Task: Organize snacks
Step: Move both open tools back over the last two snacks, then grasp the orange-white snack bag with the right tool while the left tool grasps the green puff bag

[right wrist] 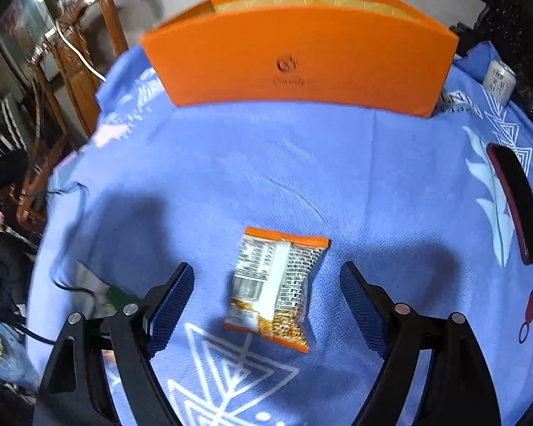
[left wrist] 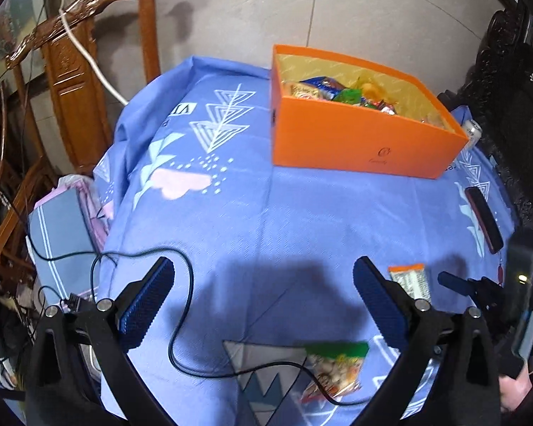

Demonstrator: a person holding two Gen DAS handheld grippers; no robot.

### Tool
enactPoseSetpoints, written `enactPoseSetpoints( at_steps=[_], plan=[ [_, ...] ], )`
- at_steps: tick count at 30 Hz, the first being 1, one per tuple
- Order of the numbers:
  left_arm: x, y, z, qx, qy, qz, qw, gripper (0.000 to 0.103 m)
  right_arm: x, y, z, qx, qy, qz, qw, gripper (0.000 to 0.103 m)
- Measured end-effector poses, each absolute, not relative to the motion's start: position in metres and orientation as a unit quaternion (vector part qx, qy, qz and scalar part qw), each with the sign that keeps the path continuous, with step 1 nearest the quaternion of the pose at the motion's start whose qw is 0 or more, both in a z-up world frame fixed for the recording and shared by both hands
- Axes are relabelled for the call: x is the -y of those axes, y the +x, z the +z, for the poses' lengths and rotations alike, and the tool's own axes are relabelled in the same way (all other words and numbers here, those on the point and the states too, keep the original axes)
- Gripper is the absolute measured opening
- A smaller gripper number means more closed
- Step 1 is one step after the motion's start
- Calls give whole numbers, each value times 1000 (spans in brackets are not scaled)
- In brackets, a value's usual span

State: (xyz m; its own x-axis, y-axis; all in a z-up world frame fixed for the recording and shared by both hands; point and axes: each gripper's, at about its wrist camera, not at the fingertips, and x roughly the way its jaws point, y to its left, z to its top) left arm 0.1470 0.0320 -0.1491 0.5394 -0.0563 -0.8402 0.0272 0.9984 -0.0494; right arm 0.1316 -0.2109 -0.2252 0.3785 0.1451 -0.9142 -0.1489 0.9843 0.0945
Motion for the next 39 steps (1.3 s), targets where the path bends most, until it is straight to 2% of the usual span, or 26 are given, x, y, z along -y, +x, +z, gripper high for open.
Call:
enactPoseSetpoints(
  at_steps=[3,5,6,7,10,21,33,35,37,39],
  plan=[
    [-40,142,-151,-485,-19,-16,874,99,205,131,-233,-554,-12,88,828,83],
    [-45,139,-152,-487,-22,-12,873,99,202,129,-240,-556,-34,80,827,73],
    [-46,139,-153,-488,-22,-13,873,99,202,128,-240,-549,-46,75,831,62],
    [-47,137,-155,-490,-20,-14,871,99,201,126,-239,-544,-58,78,833,47],
    [-42,135,-165,-503,-12,-22,864,99,204,121,-235,-546,-64,77,832,38],
    [8,120,-215,-558,27,-105,823,99,216,80,-201,-515,-34,69,854,37],
    [35,98,-248,-572,33,-144,807,97,226,53,-212,-530,-37,58,845,38],
    [37,96,-255,-575,38,-142,805,92,226,50,-214,-532,-35,57,844,38],
    [39,96,-261,-579,45,-143,801,80,228,47,-216,-535,-32,54,843,38],
    [44,93,-264,-571,67,-142,806,78,230,44,-217,-537,-29,51,842,38]
  ],
)
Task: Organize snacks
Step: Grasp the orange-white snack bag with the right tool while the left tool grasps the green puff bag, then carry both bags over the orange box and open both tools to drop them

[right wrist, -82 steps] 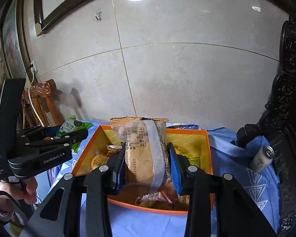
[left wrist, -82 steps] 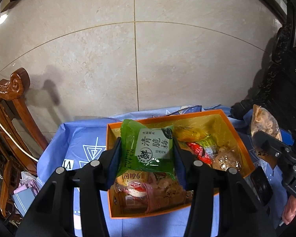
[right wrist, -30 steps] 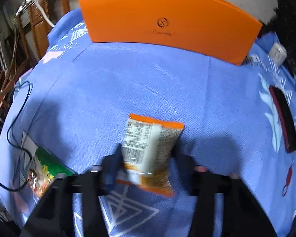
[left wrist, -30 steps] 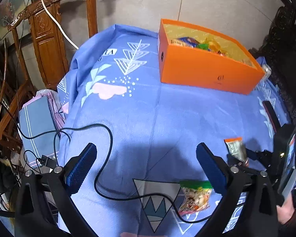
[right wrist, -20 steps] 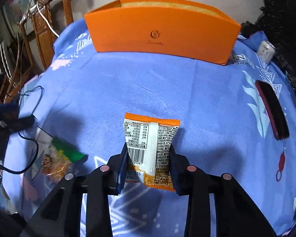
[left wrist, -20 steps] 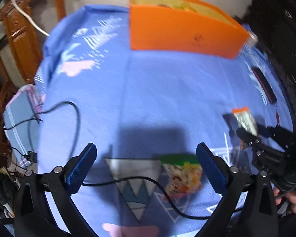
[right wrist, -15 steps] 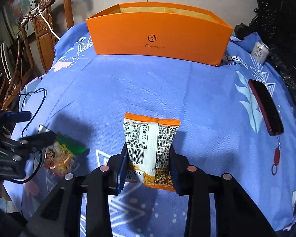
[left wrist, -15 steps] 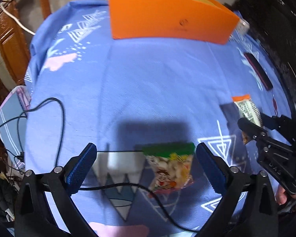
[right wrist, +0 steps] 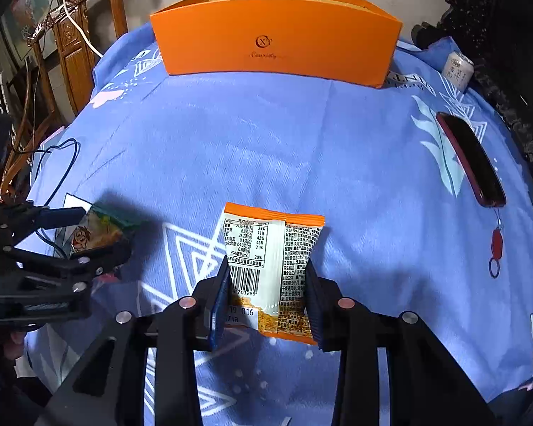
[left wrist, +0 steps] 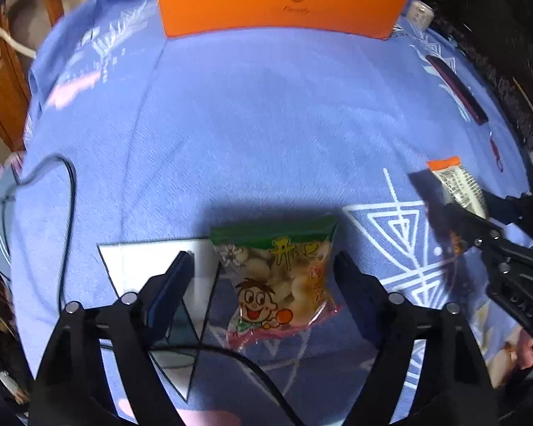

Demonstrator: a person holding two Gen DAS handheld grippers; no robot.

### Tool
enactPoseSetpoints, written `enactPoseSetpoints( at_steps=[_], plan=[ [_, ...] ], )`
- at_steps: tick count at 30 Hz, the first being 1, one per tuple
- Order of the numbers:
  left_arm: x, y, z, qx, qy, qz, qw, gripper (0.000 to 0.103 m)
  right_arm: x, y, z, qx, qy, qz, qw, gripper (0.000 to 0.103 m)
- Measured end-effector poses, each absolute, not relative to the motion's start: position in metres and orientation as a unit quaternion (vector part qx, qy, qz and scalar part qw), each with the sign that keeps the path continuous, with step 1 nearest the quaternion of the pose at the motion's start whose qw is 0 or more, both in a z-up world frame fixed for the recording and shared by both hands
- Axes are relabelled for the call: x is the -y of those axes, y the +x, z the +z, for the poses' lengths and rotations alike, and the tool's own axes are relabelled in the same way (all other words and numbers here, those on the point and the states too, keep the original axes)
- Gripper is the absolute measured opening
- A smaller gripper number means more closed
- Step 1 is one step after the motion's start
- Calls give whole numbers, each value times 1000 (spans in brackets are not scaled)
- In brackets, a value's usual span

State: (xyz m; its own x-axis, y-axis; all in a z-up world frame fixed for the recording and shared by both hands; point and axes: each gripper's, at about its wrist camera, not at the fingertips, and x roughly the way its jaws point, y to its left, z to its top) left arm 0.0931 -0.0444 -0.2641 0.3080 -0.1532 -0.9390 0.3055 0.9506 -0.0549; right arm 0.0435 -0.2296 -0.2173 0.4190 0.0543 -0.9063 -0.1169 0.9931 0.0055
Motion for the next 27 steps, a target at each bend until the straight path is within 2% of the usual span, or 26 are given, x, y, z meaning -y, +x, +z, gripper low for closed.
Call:
enactPoseSetpoints(
  at_steps=[1,4,6,8,15,27],
  plan=[
    [46,92,-265,-568,74,-141,807,78,230,42,-218,-537,-28,49,842,38],
    [46,90,-265,-559,87,-135,813,68,232,39,-219,-538,-22,43,841,38],
    [46,88,-263,-552,92,-133,818,52,234,37,-220,-539,-18,39,841,38],
    [47,87,-261,-550,93,-131,819,47,235,36,-220,-539,-15,36,842,38],
    [35,86,-248,-544,70,-124,827,45,243,37,-216,-530,2,29,847,38],
    [24,108,-172,-481,36,-115,869,45,242,52,-182,-494,4,32,869,38]
  ],
)
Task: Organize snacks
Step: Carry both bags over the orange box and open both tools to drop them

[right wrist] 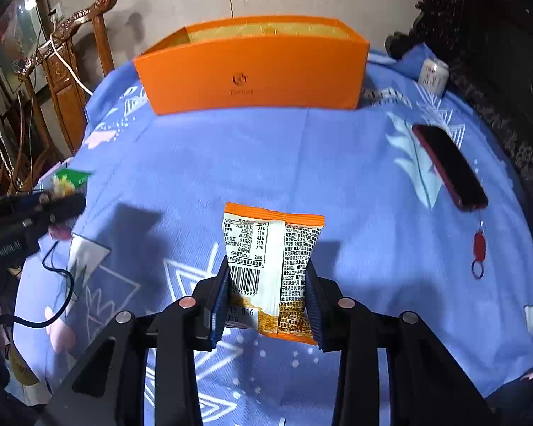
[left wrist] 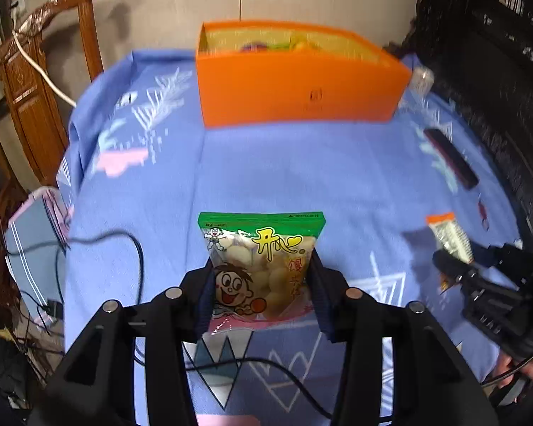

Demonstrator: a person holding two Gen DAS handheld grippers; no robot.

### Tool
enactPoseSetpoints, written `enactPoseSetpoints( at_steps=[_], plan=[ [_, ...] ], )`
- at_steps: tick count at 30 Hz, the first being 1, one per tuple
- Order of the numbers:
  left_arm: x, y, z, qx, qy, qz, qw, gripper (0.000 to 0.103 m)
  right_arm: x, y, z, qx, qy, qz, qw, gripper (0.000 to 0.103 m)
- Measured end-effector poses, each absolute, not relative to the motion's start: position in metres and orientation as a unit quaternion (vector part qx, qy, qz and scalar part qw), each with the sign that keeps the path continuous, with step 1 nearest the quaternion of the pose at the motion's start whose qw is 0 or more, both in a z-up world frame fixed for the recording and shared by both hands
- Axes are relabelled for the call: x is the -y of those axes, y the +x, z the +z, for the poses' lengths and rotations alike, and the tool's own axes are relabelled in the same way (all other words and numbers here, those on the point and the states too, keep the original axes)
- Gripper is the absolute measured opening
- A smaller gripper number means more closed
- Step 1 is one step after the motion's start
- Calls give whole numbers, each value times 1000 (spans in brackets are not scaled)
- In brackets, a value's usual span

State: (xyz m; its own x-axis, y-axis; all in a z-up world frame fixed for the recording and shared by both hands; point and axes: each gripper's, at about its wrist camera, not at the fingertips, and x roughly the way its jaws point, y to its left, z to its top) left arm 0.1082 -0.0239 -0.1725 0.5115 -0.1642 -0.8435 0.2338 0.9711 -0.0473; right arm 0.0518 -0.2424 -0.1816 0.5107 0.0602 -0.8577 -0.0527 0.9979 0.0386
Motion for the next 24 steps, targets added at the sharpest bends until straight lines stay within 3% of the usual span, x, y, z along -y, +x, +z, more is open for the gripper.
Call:
enactPoseSetpoints(
  at_steps=[24],
  plan=[
    [46,217,-54,-400,17,-102,911,45,234,151,-70,-390,-8,54,919,38]
  ],
)
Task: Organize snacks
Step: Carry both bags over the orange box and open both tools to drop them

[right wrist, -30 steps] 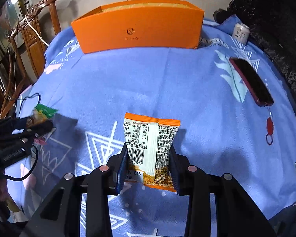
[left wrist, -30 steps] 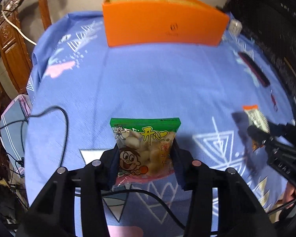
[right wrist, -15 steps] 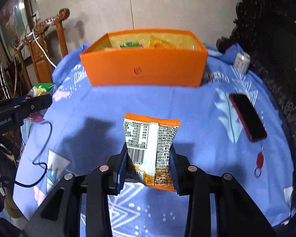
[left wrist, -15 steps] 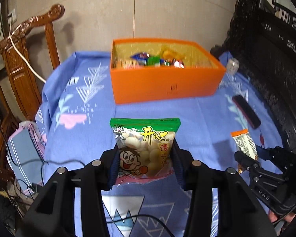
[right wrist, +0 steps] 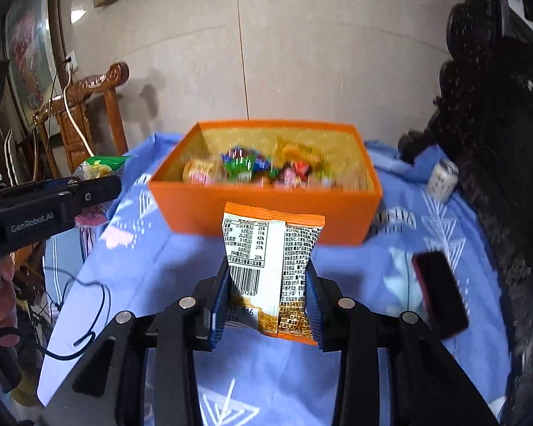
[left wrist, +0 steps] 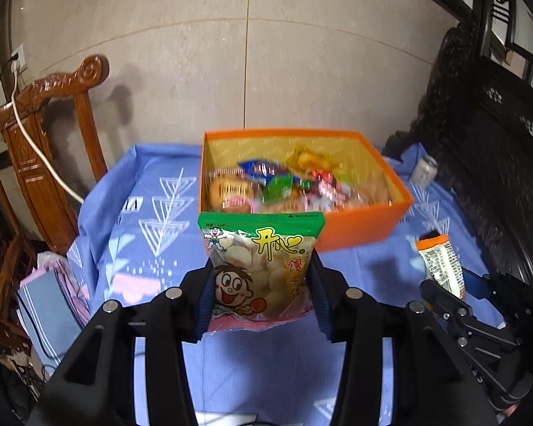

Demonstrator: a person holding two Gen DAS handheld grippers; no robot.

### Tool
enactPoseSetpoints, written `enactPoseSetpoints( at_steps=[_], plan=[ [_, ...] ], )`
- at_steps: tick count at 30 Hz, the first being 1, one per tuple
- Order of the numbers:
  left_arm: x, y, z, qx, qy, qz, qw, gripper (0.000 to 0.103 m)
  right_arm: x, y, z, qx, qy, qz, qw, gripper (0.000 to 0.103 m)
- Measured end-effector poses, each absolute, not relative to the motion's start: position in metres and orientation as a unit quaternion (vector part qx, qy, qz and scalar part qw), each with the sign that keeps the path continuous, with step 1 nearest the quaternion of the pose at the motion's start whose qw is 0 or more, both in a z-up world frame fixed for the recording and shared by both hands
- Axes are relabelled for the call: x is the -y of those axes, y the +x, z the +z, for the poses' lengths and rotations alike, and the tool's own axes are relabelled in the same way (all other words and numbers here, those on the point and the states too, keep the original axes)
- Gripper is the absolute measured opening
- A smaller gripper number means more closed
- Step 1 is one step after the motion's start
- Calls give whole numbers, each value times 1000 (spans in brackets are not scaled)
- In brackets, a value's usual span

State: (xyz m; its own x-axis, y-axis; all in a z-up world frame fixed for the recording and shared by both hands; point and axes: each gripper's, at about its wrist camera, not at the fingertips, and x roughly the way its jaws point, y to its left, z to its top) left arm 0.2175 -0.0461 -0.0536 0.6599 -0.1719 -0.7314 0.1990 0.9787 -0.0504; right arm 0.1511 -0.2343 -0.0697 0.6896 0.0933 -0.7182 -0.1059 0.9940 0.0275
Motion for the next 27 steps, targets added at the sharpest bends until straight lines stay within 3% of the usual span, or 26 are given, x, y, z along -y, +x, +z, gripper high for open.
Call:
enactPoseSetpoints(
  at_steps=[12,23,24,25,26,27],
  plan=[
    [71,305,-21,-381,32,-90,920,45,238,238,-23,-348,-24,50,936,38],
    [80,376,-48,-401,39,-67,913,47,238,312,-43,-371,-20,53,927,40],
    [80,380,-52,-403,41,-64,912,60,238,320,-50,-382,-15,55,922,58],
    [80,385,-58,-410,47,-58,909,74,239,324,-54,-387,-12,51,920,88],
    [80,386,-60,-411,51,-48,909,99,239,326,-57,-391,-7,43,919,99],
    [79,385,-62,-407,54,-35,911,99,241,327,-60,-393,-1,34,919,100]
  ],
)
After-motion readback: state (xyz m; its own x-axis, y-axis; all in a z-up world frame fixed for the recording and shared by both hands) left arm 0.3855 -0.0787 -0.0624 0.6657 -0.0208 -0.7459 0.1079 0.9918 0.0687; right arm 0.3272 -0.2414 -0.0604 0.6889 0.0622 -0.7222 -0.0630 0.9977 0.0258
